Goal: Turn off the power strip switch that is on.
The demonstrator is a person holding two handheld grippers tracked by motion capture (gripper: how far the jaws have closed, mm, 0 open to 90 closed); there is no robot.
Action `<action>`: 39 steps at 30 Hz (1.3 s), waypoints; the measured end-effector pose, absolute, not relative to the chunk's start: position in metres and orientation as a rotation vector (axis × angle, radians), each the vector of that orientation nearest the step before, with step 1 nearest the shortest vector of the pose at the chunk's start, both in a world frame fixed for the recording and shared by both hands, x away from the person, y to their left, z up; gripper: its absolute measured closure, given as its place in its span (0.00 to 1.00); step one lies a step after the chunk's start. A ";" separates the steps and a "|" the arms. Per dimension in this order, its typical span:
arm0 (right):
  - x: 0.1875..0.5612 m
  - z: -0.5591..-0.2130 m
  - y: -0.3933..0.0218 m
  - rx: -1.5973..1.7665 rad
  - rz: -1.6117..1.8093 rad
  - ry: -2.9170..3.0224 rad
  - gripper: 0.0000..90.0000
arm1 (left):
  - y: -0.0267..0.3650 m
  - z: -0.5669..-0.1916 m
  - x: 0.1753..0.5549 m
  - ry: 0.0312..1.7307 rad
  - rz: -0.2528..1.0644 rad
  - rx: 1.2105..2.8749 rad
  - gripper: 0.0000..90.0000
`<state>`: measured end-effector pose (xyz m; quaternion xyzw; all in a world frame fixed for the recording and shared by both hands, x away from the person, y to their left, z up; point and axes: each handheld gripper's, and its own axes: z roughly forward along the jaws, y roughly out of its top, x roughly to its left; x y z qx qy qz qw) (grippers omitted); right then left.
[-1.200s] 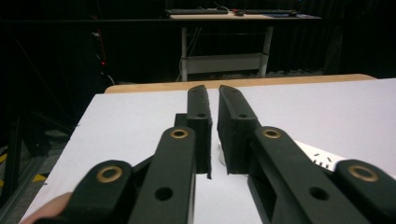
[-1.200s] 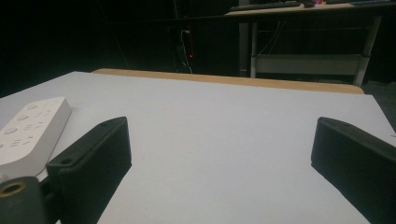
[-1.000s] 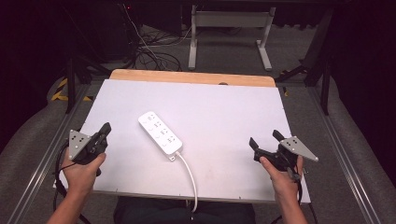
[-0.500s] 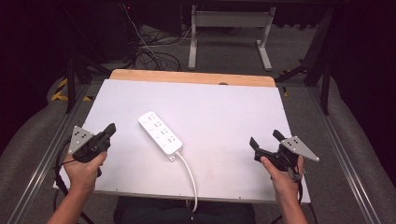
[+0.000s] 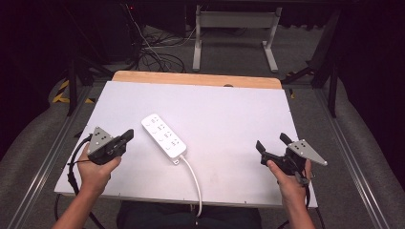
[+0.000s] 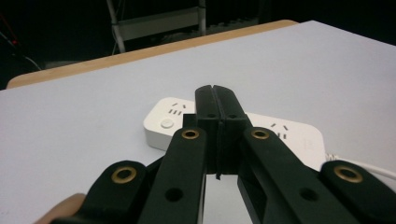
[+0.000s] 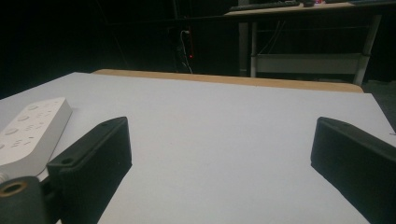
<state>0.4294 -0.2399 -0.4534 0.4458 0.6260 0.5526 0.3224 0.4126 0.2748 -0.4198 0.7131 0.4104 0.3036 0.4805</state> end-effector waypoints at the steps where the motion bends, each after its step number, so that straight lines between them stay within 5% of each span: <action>1: 0.429 -0.453 -0.240 1.170 1.451 1.643 0.06 | 0.275 -0.420 0.413 1.001 0.741 1.739 1.00; 19: 0.429 -0.454 -0.240 1.173 1.447 1.645 0.07 | 0.254 -0.425 0.430 0.977 0.685 1.816 1.00; 39: 0.428 -0.454 -0.241 1.176 1.440 1.645 0.07 | 0.210 -0.442 0.457 0.878 0.528 2.077 1.00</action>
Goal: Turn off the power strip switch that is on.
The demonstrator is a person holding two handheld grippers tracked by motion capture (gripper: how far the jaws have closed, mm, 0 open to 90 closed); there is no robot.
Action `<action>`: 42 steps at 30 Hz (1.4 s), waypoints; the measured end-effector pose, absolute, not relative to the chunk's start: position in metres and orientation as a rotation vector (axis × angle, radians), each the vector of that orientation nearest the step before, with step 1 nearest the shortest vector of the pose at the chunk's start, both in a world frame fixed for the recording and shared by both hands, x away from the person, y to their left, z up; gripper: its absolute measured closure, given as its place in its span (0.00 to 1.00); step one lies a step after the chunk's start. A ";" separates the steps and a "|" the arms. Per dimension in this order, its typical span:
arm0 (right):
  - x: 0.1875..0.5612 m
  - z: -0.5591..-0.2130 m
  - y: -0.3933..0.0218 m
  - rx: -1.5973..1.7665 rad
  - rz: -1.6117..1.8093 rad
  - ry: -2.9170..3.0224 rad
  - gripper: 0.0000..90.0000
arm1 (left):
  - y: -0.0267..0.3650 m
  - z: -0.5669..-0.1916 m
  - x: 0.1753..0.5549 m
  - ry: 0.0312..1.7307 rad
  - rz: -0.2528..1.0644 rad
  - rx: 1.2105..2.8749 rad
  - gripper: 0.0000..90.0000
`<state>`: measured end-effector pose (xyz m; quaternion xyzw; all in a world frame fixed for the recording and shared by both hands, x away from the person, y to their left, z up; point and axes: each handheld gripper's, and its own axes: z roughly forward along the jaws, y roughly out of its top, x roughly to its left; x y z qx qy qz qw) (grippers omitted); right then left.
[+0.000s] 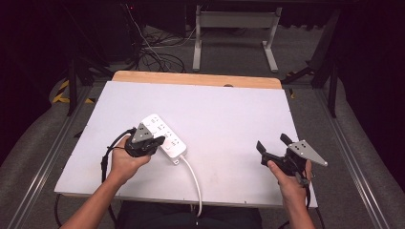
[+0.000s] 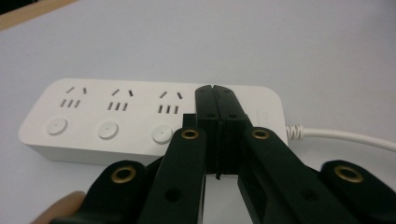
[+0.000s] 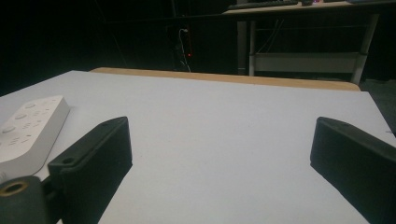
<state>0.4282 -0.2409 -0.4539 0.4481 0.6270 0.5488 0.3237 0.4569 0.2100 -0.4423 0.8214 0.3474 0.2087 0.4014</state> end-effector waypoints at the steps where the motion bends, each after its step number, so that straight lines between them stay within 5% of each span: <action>1: 0.428 -0.454 -0.241 1.176 1.440 1.645 0.07 | 0.209 -0.443 0.457 0.878 0.517 2.088 1.00; 42: 0.417 -0.455 -0.250 1.201 1.414 1.623 0.07 | 0.194 -0.459 0.474 0.912 0.452 2.193 0.99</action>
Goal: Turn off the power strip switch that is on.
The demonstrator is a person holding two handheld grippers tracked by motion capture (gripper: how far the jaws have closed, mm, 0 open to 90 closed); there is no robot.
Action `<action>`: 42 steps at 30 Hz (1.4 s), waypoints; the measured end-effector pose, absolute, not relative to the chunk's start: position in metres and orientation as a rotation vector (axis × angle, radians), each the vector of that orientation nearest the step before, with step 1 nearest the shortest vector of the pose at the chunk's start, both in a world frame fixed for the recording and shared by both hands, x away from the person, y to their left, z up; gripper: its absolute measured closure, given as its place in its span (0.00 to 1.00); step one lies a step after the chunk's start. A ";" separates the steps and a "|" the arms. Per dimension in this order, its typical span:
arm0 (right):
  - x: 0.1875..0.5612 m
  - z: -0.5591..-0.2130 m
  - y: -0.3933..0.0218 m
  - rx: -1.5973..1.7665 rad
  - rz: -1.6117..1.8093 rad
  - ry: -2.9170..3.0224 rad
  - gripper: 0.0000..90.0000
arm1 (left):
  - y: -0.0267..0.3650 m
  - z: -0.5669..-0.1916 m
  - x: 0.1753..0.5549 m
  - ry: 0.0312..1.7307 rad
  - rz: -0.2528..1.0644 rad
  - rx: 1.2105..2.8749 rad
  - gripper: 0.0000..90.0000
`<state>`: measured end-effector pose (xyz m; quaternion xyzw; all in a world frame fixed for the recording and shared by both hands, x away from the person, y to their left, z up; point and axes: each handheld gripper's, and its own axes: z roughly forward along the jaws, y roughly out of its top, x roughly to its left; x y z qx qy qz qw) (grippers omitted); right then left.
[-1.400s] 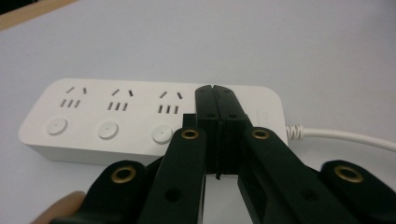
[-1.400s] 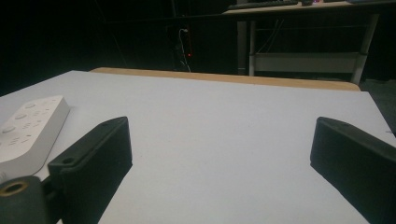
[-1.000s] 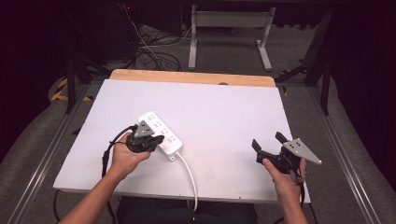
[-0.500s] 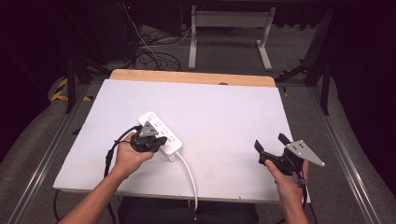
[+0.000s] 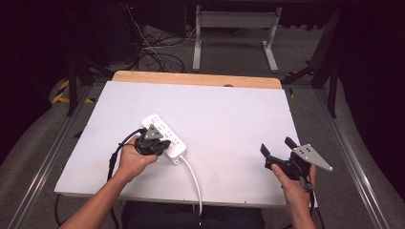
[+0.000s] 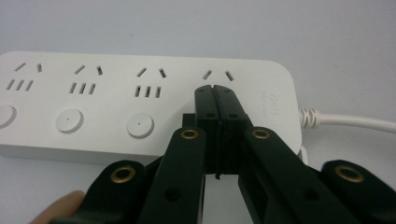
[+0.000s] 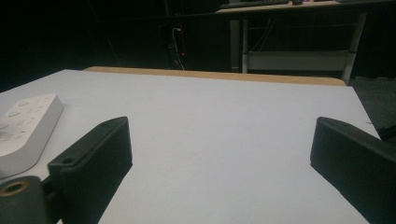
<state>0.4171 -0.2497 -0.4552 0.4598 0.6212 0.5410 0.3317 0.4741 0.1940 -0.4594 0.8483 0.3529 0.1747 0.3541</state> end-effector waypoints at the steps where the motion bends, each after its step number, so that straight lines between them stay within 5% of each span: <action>1: 0.417 -0.455 -0.250 1.202 1.415 1.622 0.07 | 0.193 -0.460 0.474 0.919 0.457 2.189 0.99; 42: 0.417 -0.456 -0.251 1.220 1.423 1.611 0.07 | 0.190 -0.464 0.469 0.959 0.510 2.186 1.00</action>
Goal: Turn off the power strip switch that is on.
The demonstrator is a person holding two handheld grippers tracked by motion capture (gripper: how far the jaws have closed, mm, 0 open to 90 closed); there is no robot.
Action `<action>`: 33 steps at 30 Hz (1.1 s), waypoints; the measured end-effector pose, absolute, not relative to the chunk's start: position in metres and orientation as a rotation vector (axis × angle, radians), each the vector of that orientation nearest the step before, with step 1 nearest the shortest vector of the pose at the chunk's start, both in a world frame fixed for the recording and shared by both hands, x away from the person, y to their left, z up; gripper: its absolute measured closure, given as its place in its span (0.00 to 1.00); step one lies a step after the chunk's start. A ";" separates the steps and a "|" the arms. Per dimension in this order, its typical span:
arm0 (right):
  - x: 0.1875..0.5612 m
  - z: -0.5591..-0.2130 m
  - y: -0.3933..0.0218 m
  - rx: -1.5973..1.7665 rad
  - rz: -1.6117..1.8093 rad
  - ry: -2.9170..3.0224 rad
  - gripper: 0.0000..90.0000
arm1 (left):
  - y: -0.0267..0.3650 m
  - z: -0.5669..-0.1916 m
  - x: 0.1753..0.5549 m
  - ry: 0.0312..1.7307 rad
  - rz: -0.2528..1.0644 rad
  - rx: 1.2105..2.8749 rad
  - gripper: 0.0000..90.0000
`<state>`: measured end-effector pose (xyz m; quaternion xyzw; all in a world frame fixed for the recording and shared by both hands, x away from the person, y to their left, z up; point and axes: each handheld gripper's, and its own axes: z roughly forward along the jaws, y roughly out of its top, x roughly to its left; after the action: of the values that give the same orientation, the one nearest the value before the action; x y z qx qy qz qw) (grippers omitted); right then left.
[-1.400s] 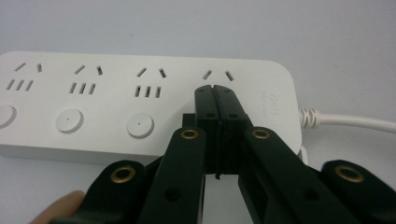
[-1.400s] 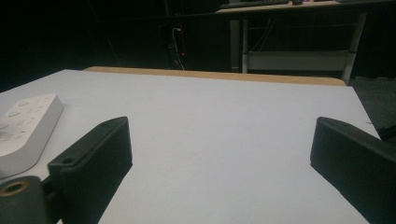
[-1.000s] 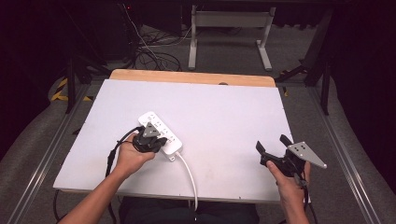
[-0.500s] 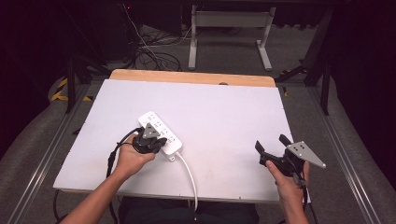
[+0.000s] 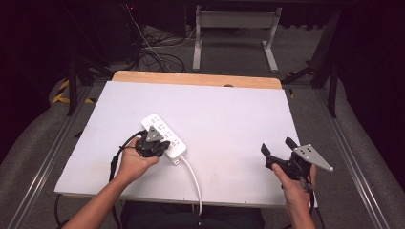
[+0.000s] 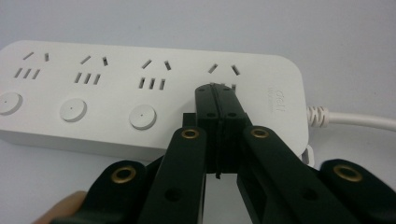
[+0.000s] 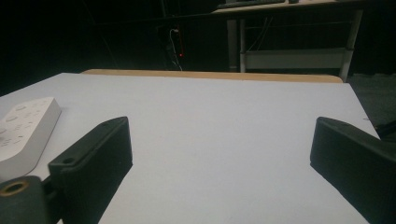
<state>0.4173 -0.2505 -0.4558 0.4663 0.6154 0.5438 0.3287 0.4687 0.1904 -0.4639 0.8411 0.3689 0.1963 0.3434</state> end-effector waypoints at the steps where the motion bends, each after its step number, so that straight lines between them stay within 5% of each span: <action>1: 0.417 -0.456 -0.250 1.224 1.426 1.610 0.07 | 0.189 -0.464 0.468 0.957 0.523 2.192 1.00; 33: 0.418 -0.455 -0.250 1.219 1.429 1.604 0.07 | 0.186 -0.464 0.471 0.973 0.496 2.187 1.00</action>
<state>0.4184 -0.2504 -0.4549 0.4660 0.6131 0.5463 0.3295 0.4712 0.1855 -0.4639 0.8409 0.3742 0.1907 0.3413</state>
